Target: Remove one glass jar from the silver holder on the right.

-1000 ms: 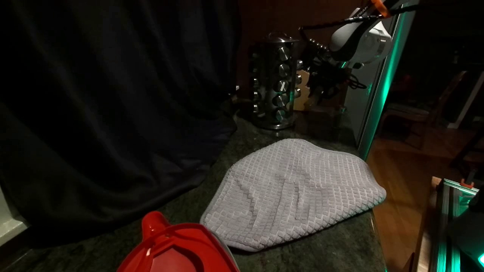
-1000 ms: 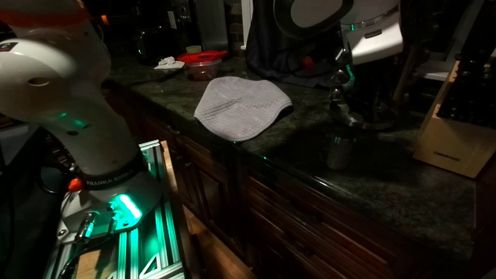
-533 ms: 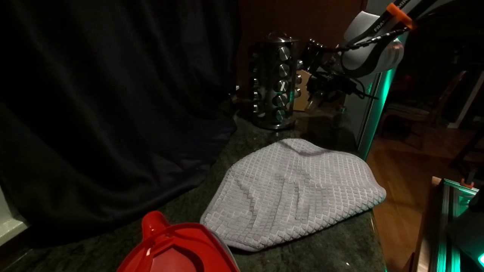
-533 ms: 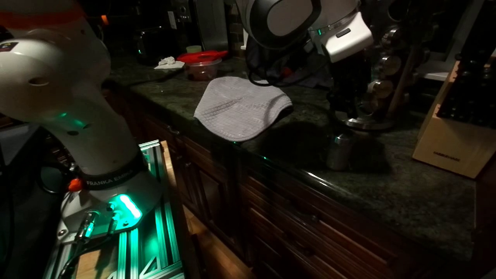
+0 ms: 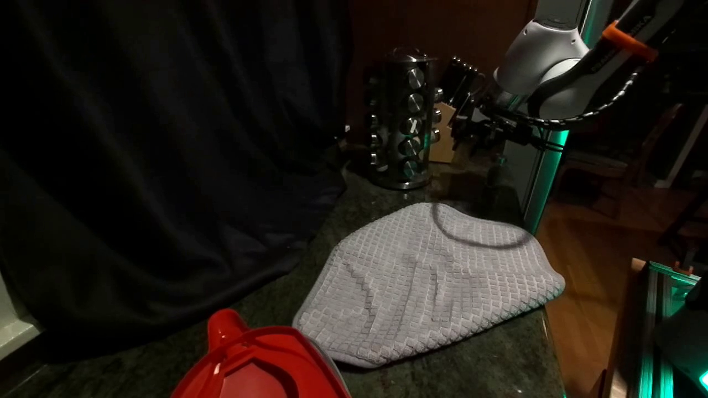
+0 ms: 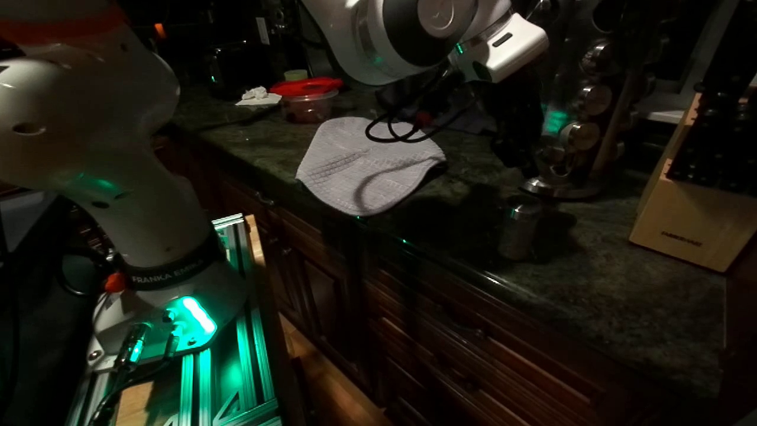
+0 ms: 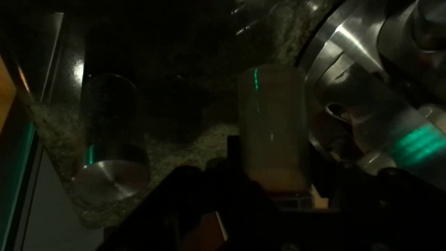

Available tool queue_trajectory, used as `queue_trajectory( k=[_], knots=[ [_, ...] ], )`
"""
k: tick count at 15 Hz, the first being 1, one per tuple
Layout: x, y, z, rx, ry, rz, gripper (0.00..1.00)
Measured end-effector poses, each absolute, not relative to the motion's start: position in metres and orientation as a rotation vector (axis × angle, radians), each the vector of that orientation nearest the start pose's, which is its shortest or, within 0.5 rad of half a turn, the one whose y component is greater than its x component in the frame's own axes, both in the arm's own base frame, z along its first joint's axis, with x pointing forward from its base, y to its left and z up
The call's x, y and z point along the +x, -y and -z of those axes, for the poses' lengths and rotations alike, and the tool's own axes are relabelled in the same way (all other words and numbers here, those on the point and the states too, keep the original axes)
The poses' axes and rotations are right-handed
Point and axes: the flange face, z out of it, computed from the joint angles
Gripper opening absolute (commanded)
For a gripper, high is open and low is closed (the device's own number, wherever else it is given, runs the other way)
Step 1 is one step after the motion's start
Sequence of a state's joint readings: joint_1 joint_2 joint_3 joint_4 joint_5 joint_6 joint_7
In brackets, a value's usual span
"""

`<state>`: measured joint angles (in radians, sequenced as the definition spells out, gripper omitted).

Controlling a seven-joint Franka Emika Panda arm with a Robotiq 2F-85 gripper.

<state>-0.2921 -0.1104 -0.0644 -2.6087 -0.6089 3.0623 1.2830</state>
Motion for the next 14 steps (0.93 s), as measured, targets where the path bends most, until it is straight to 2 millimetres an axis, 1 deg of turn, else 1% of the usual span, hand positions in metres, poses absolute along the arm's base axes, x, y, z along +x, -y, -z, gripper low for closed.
queue_trajectory(
  k=[2, 4, 6, 10, 14],
  knots=[
    [0.446, 0.116, -0.356, -2.599, -1.441, 0.949, 0.24],
    [0.441, 0.107, -0.364, -2.624, -1.412, 1.019, 0.24],
    [0.438, 0.094, -0.365, -2.658, -1.404, 1.059, 0.24],
    [0.435, 0.061, -0.348, -2.747, -1.364, 1.076, 0.24],
    [0.431, 0.037, -0.331, -2.816, -1.311, 1.115, 0.24]
  ],
)
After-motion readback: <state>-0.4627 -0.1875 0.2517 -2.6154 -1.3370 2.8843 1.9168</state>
